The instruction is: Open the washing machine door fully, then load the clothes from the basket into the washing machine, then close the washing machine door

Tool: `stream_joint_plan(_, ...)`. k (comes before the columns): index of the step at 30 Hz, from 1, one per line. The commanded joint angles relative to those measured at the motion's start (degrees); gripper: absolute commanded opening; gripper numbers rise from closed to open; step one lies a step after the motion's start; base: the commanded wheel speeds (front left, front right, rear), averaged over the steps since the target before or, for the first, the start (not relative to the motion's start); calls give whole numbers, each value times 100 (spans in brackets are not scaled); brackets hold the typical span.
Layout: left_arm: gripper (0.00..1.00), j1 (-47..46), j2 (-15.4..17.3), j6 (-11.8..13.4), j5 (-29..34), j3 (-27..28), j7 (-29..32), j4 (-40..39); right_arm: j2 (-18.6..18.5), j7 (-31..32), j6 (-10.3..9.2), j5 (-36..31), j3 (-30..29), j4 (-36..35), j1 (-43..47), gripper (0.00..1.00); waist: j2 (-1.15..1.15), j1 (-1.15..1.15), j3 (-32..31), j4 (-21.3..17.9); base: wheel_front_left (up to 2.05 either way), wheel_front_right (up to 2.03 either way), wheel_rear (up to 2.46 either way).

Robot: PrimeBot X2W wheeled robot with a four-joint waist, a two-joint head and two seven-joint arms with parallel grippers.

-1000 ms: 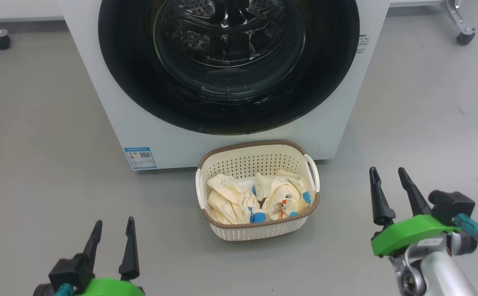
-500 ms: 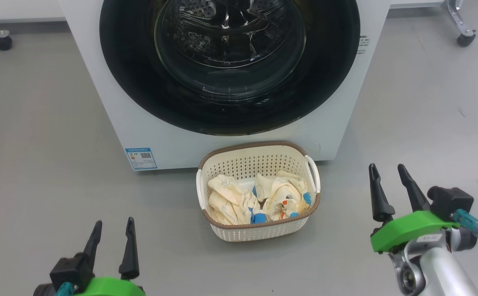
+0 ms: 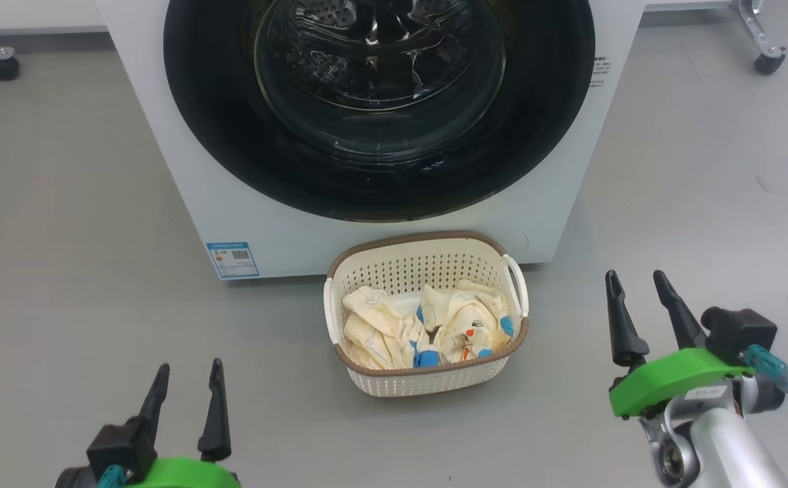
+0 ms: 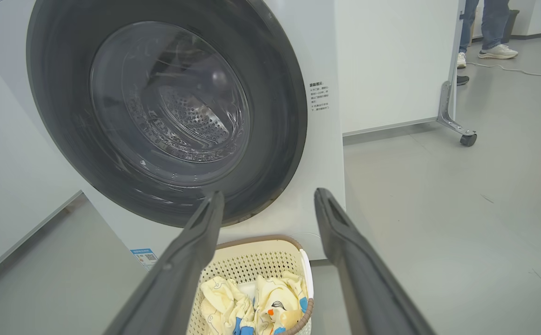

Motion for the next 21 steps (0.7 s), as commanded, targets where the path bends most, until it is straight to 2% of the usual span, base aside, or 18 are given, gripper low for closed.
stream_joint_plan(1, 100, -275, 89, 47, 52, 149, -81, -165, -103, -55, -16, -22, 122, -160, -287, 100, 0, 0, -4, 5, 0, 0, 0)
stream_joint_plan(21, 100, -286, 89, 24, -15, 172, -81, -146, -103, -55, -16, -46, 146, -135, -302, 100, 0, 0, 17, 0, 0, 0, 0)
